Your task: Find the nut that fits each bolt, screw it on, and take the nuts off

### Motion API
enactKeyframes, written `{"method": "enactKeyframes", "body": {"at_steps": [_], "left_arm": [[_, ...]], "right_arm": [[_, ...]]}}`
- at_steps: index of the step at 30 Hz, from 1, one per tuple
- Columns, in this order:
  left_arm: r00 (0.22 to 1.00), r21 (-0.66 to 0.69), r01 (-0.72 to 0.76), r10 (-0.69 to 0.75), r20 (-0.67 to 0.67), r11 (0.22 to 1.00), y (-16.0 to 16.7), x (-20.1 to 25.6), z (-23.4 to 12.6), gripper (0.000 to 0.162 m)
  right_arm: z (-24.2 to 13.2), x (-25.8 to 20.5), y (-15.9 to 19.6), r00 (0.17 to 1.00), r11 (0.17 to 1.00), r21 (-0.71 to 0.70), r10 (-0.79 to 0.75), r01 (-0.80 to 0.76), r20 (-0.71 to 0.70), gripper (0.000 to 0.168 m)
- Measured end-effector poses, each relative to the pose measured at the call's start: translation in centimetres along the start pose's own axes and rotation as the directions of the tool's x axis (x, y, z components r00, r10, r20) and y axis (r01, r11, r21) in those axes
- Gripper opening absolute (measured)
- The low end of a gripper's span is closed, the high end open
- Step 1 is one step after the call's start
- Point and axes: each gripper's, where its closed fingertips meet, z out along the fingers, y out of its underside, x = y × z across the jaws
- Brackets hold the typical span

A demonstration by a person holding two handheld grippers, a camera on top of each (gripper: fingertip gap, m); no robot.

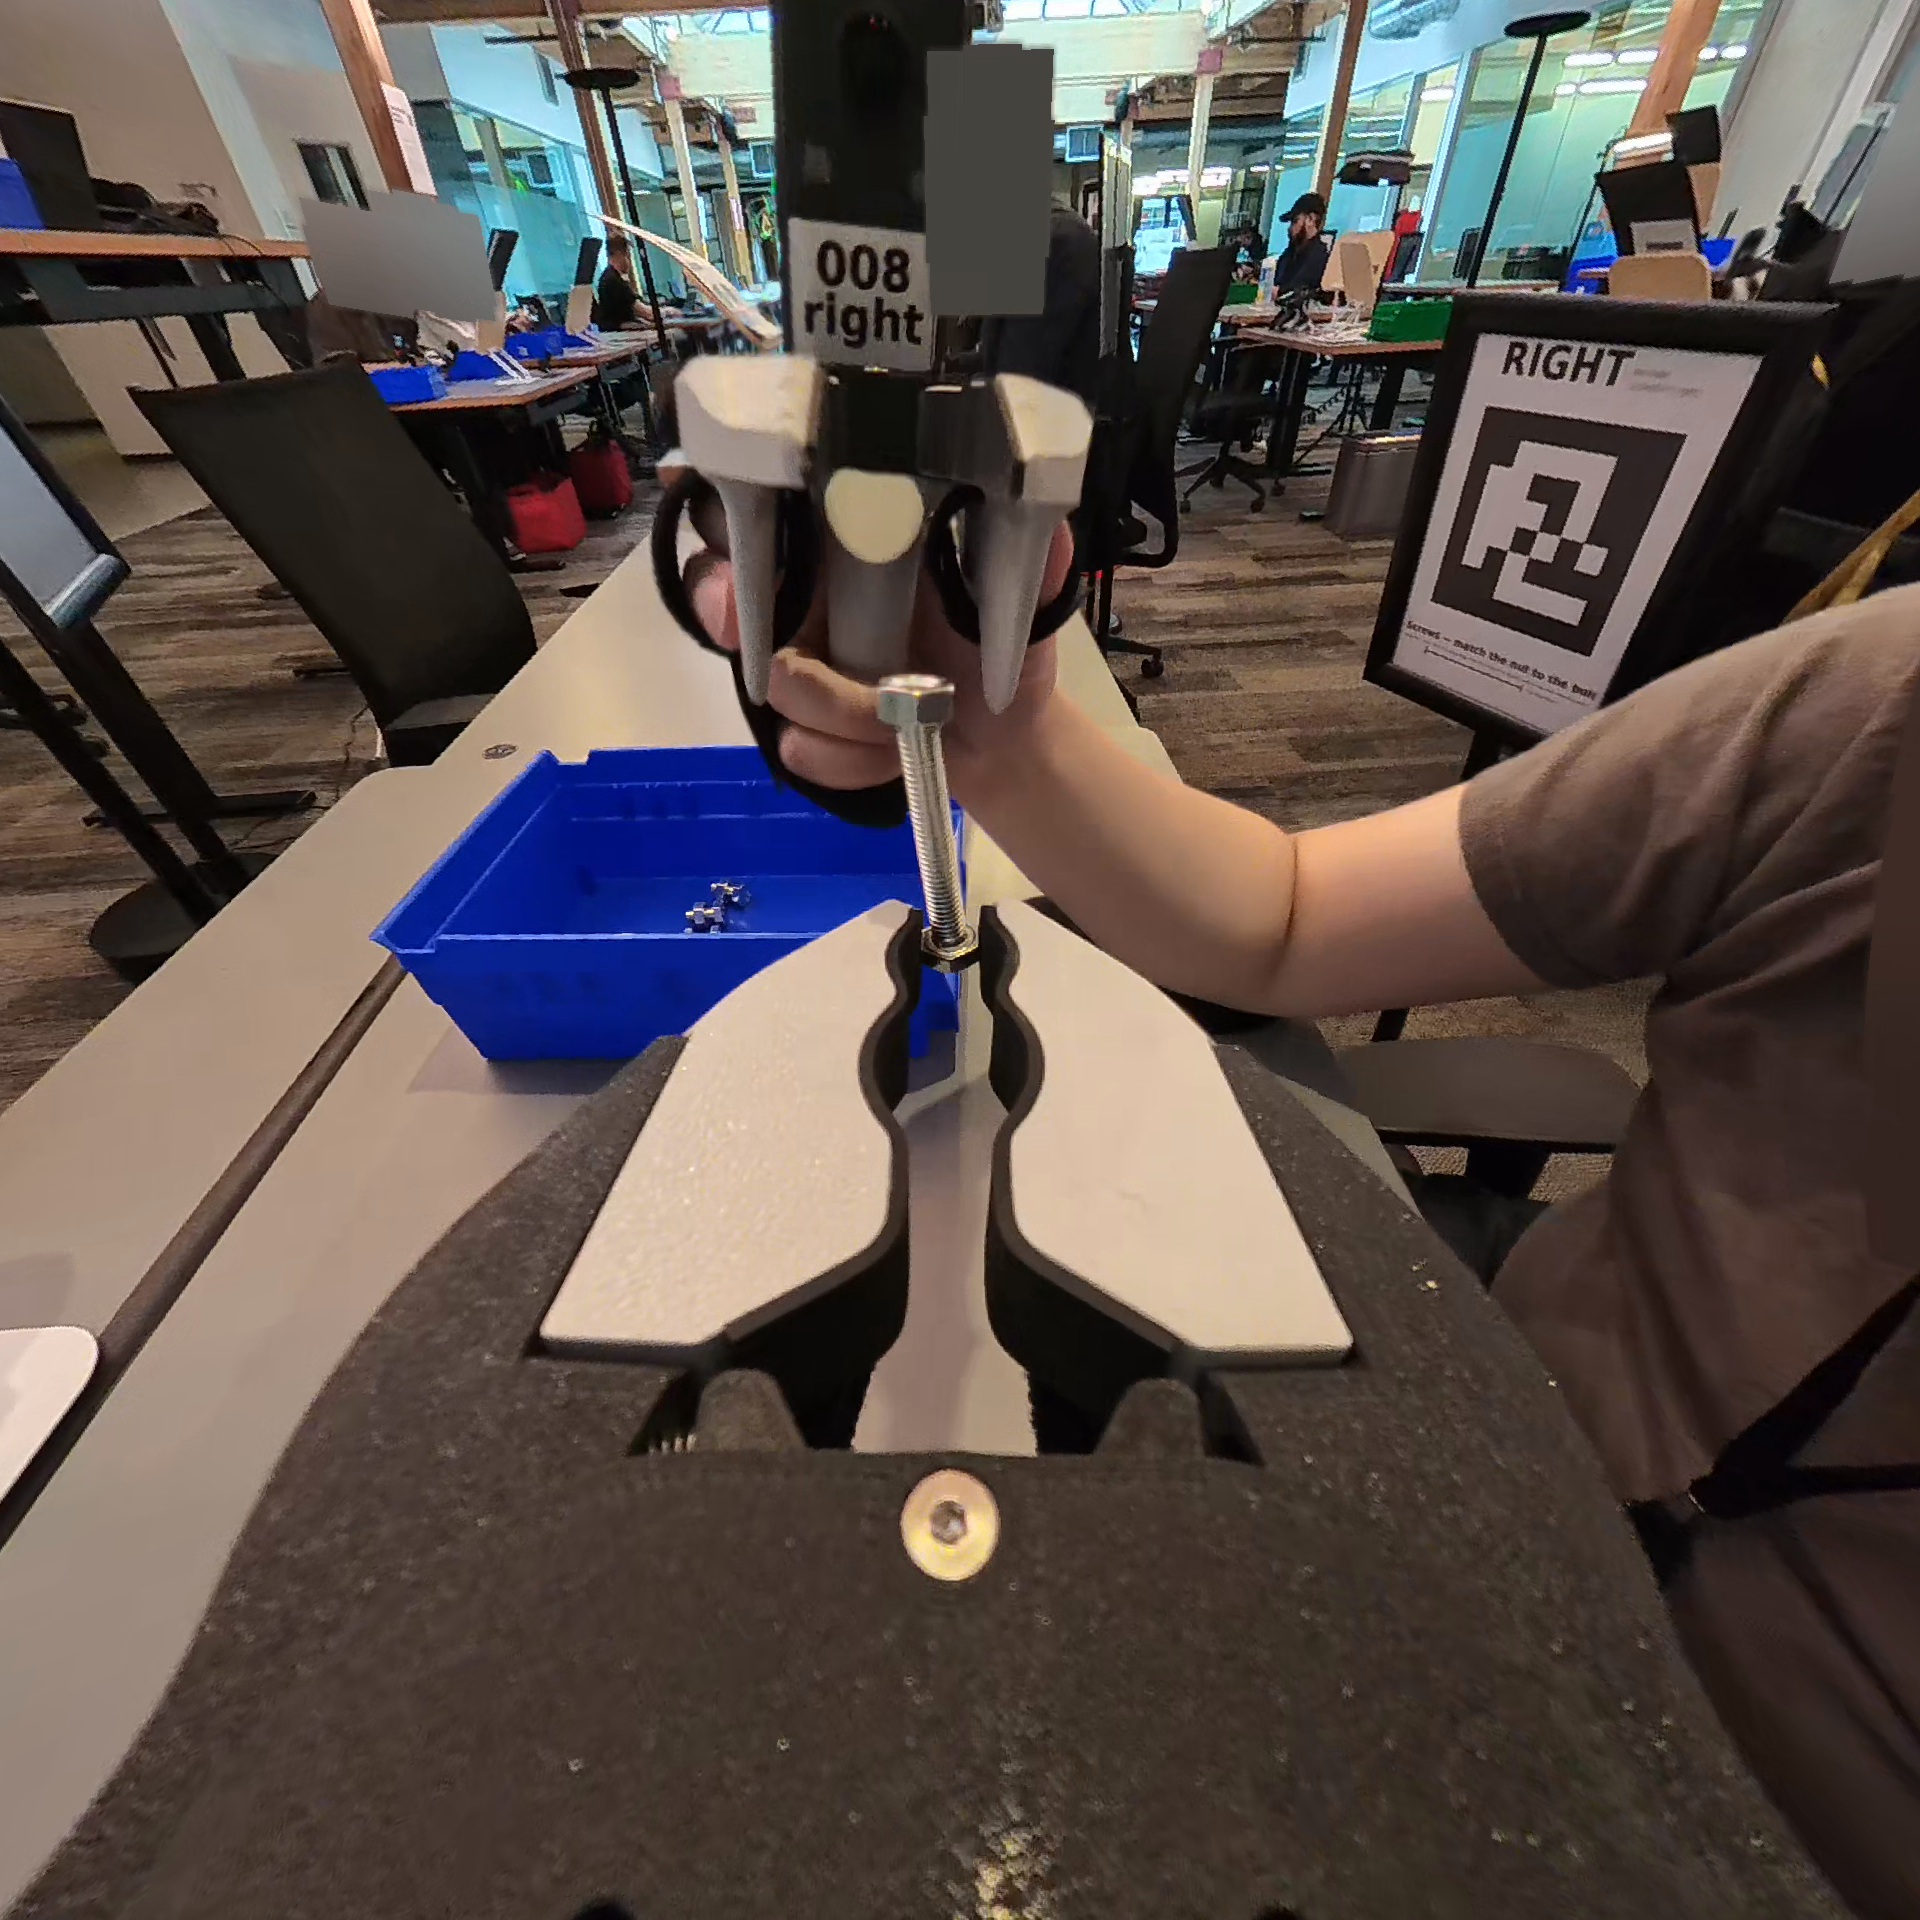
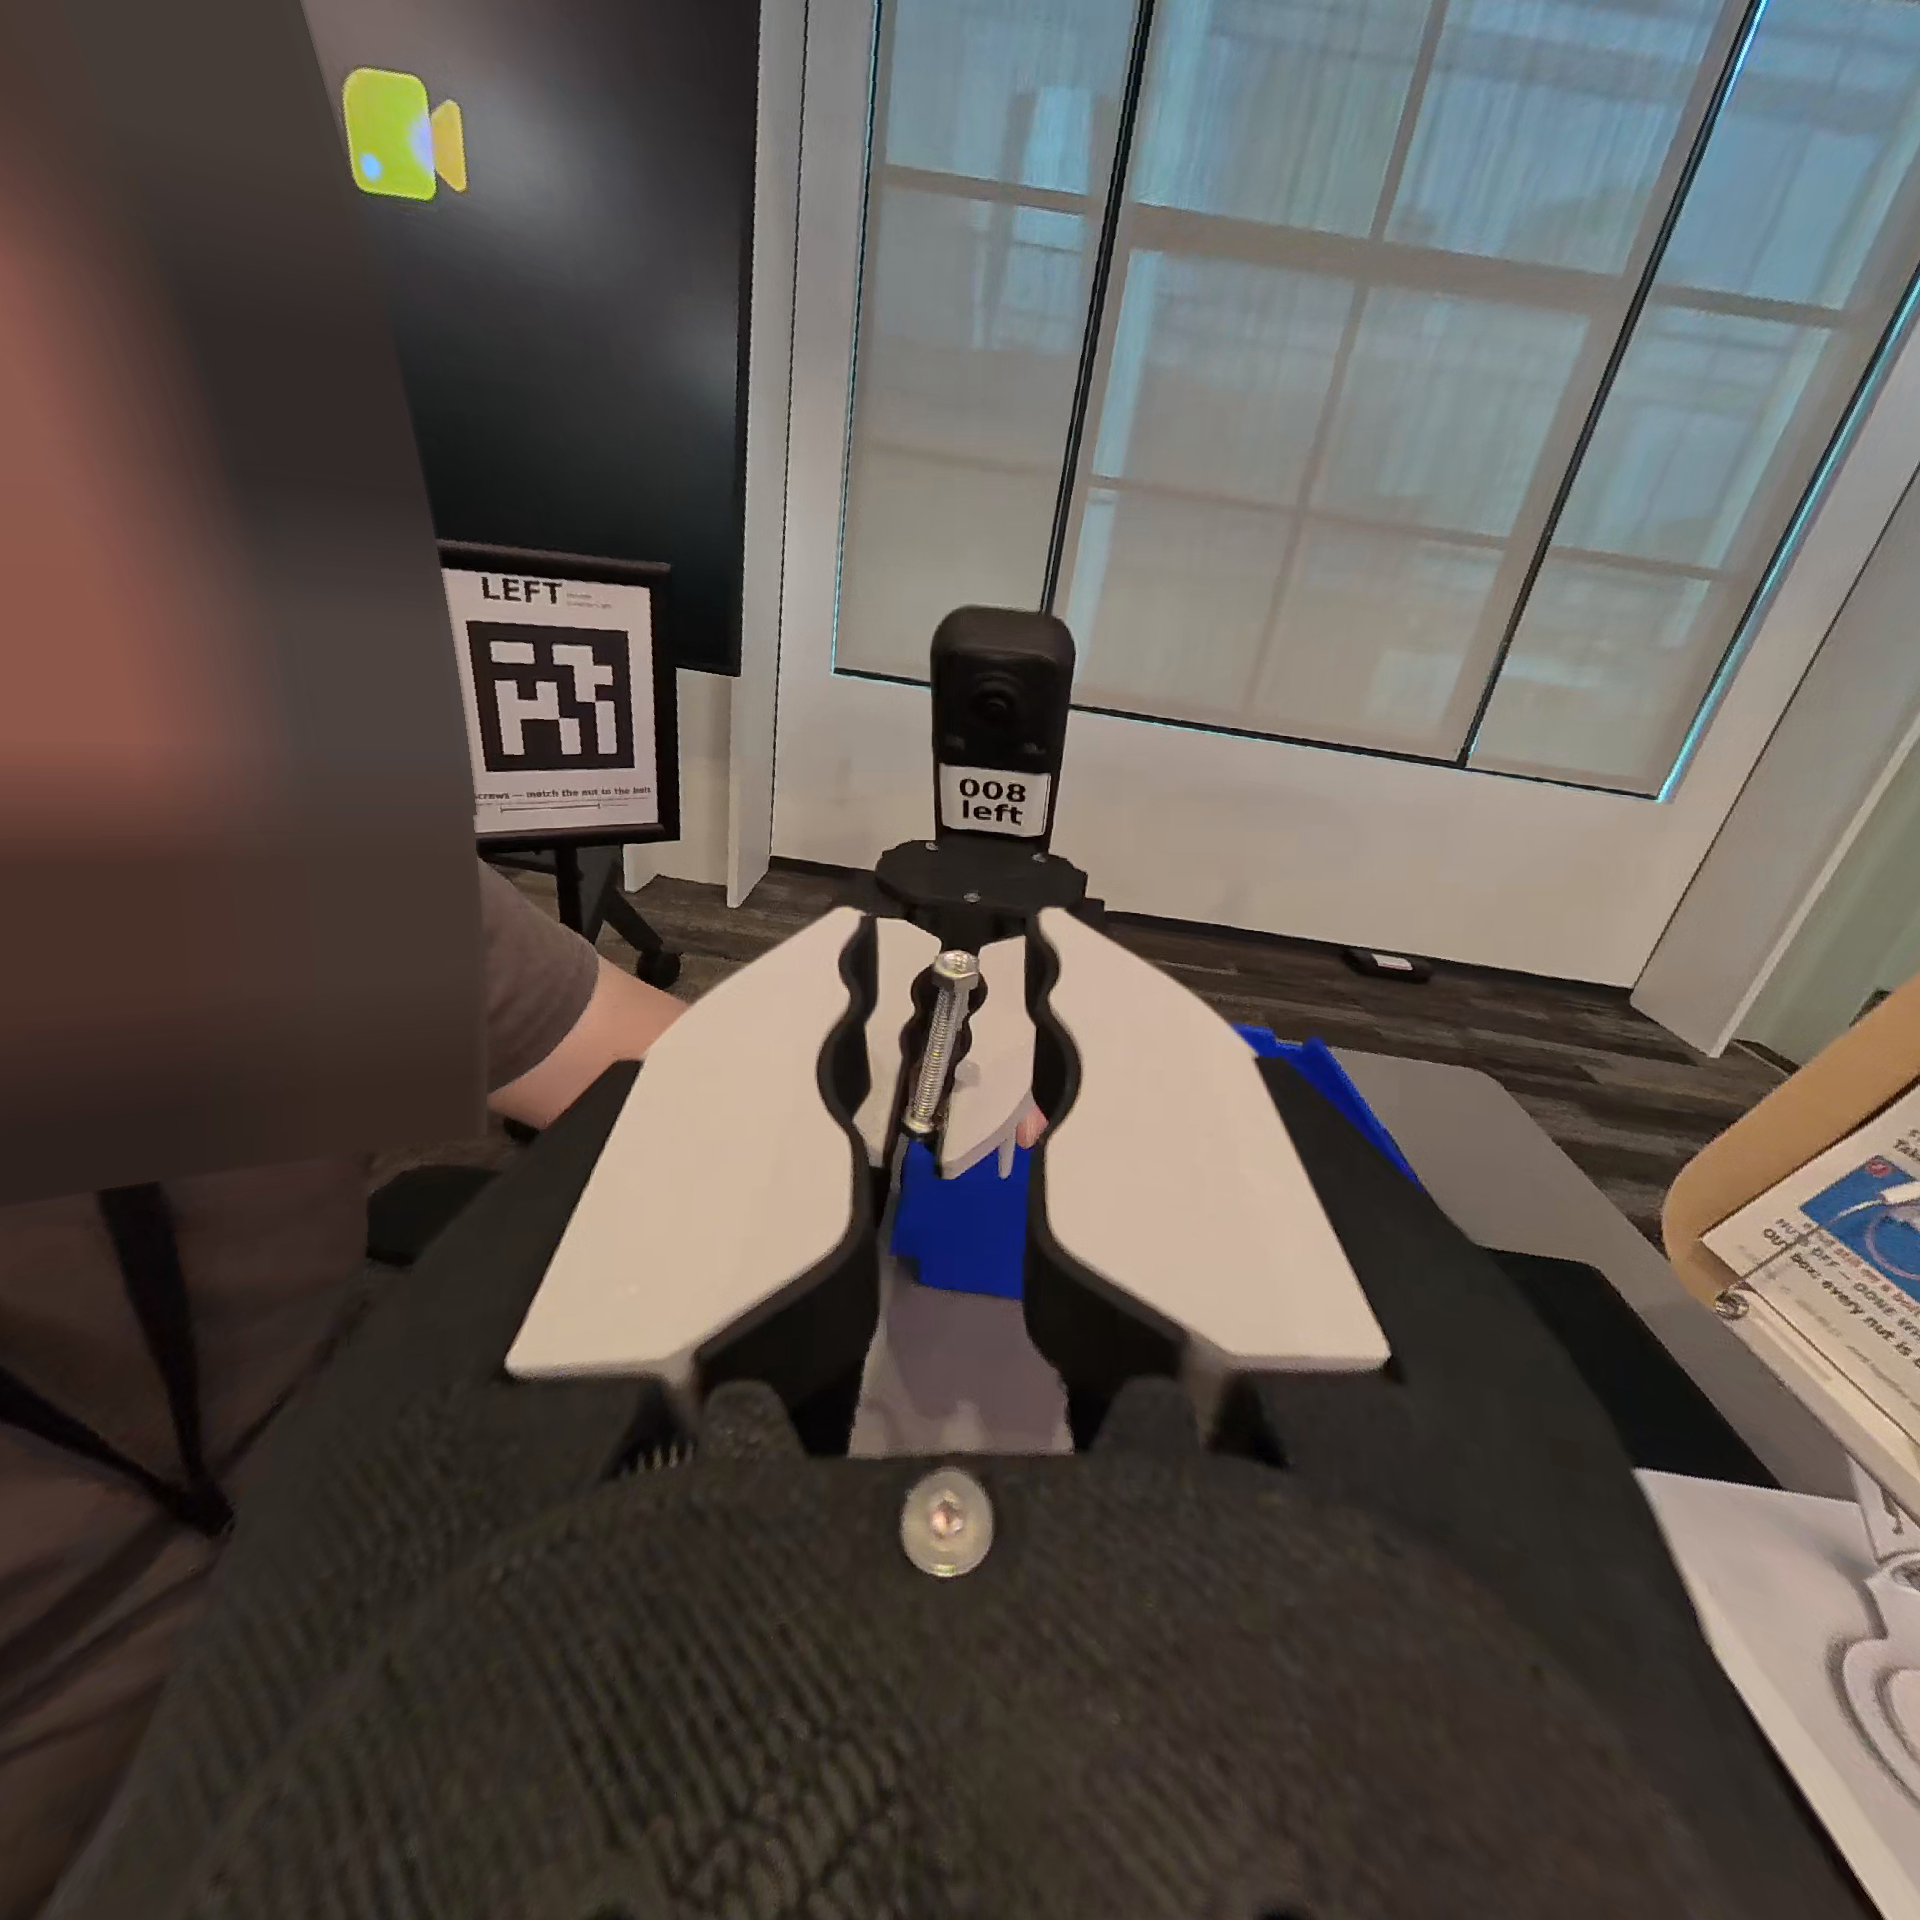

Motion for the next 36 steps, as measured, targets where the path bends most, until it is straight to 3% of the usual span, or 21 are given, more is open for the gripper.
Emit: {"method": "enactKeyframes", "body": {"at_steps": [6, 12, 36], "left_arm": [[1.0, -0.019, -0.008, 0.009, 0.008, 1.0, 0.3, 0.0, 0.5, 0.01], [0.999, -0.02, 0.006, -0.006, 0.032, 1.0, 0.3, -0.5, 0.1, 0.01], [1.0, -0.026, 0.011, -0.011, 0.014, 1.0, 0.4, -0.1, 0.5, 0.01]], "right_arm": [[-0.1, 0.1, 1.0, 0.999, 0.999, 0.027, -0.024, 0.023, 0.026, 0.019], [0.3, 0.2, 1.0, 1.0, 0.996, 0.089, -0.026, 0.026, 0.007, 0.021], [2.0, 0.1, 2.7, 0.999, 0.998, 0.036, -0.046, 0.047, -0.021, 0.018]]}}
